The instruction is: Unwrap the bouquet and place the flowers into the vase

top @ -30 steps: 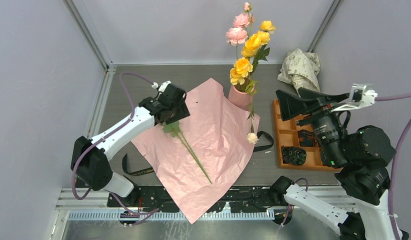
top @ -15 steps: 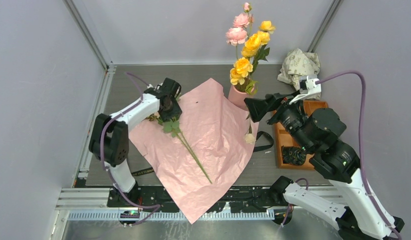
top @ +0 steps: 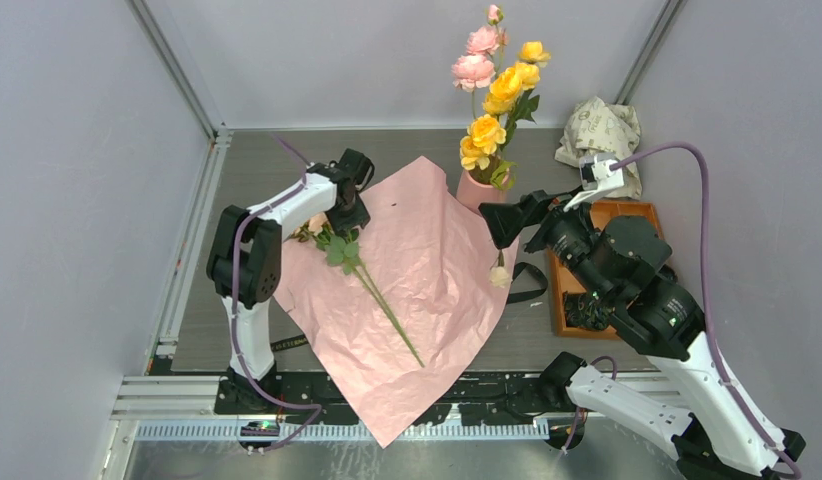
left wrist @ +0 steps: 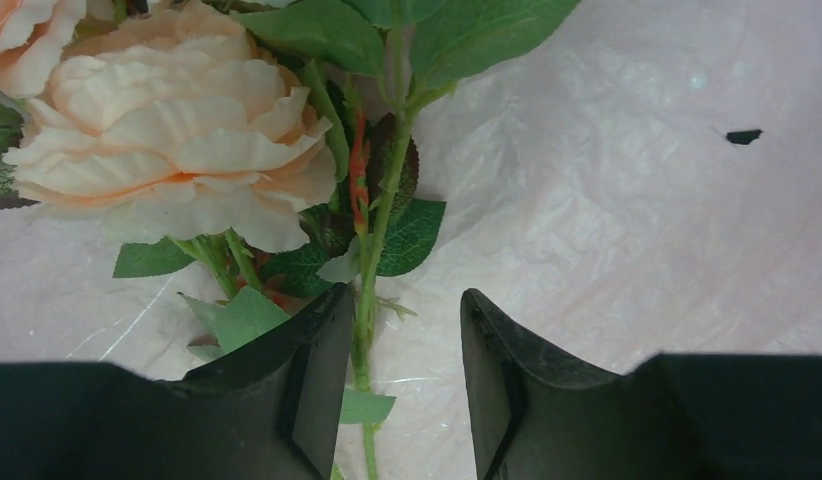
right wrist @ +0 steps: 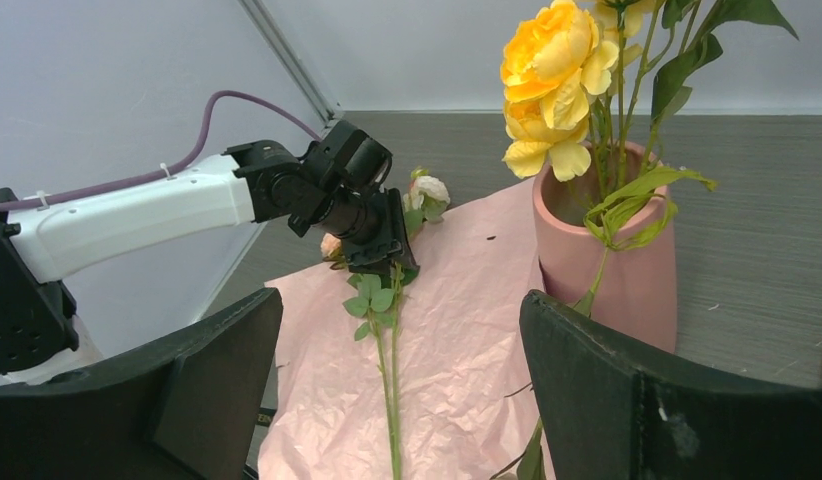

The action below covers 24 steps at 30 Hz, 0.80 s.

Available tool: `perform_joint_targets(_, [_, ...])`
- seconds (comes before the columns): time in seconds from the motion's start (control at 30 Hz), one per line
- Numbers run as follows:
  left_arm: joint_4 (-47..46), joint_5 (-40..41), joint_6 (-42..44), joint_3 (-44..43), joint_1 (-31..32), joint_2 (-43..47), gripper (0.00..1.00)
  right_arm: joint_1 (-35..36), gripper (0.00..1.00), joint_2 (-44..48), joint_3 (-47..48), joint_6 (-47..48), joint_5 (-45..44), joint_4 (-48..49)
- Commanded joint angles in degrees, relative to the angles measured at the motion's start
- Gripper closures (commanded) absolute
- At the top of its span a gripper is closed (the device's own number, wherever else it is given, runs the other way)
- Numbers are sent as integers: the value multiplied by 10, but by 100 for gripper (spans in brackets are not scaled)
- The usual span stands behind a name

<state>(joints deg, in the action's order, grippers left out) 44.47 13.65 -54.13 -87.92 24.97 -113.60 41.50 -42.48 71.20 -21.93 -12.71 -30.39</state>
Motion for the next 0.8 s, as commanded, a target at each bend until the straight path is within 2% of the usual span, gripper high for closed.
perform_joint_targets(0.0, [22,38,-11,-4,-7,-1,55,-1,6,-1,-6,0,1,36])
perform_joint_targets(0.17, [33,44,-5,-17,-17,-20,56,-2,7,-3,-14,-6,6,42])
perform_joint_targets(0.37, [35,35,1,-37,-26,-69,61,-2,7,0,-16,-7,7,42])
perform_joint_targets(0.47, [33,24,2,-44,-26,-86,72,-1,7,0,-17,-8,8,42])
perform_joint_targets(0.63, [22,10,3,-38,-26,-83,99,-2,7,0,-26,-13,8,44])
perform_joint_targets(0.77, [10,4,10,-24,-26,-48,100,-1,7,-5,-27,-15,11,46])
